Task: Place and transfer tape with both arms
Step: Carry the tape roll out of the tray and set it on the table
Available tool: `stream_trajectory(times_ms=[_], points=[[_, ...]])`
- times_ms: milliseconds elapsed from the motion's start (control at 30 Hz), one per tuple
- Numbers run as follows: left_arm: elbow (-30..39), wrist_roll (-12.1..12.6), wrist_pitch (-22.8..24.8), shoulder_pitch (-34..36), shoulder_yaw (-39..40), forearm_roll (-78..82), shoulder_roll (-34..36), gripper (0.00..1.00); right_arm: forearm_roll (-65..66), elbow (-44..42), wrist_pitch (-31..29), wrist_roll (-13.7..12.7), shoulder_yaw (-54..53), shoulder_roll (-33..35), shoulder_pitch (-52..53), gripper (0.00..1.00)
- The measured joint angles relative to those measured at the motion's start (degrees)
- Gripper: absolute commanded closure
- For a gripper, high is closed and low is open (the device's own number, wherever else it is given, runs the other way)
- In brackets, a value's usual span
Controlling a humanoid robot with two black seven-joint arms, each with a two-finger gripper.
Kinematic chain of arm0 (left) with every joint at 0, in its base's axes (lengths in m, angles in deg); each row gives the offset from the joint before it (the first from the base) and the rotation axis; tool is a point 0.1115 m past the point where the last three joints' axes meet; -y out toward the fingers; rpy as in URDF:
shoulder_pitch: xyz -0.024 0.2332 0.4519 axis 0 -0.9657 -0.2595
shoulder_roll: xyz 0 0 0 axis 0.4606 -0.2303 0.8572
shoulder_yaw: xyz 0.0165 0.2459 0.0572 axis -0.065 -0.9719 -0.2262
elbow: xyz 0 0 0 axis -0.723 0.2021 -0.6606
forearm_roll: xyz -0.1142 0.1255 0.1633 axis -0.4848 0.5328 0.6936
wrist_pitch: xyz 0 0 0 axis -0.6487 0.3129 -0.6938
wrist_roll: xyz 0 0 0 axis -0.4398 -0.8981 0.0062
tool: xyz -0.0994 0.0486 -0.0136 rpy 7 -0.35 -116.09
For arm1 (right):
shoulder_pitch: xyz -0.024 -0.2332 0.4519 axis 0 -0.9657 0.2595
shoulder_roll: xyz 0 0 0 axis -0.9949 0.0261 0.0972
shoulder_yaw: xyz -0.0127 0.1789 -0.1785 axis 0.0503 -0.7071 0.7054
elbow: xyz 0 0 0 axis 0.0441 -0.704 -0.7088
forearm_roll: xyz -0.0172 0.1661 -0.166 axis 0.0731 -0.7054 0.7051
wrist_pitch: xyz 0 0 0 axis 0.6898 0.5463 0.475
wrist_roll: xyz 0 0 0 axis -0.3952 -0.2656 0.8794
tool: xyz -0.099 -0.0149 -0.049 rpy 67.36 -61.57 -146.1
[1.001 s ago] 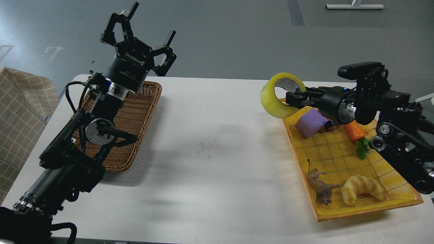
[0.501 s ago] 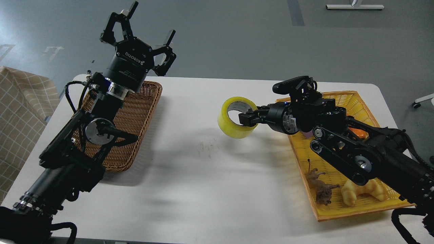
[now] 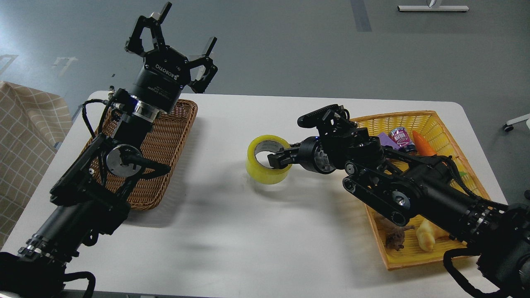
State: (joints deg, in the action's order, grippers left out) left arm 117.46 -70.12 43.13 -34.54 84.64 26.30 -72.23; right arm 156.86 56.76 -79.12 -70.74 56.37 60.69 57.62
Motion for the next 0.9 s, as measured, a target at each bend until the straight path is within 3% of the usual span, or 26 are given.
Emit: stream_trajectory(times_ms=[901], points=[[0.4,-0.02,0.0,0.0,0.04,0.01,-0.64,0.02,-0.16,-5.88,0.0,0.02,3.5,-0.71,0.89,1.0]])
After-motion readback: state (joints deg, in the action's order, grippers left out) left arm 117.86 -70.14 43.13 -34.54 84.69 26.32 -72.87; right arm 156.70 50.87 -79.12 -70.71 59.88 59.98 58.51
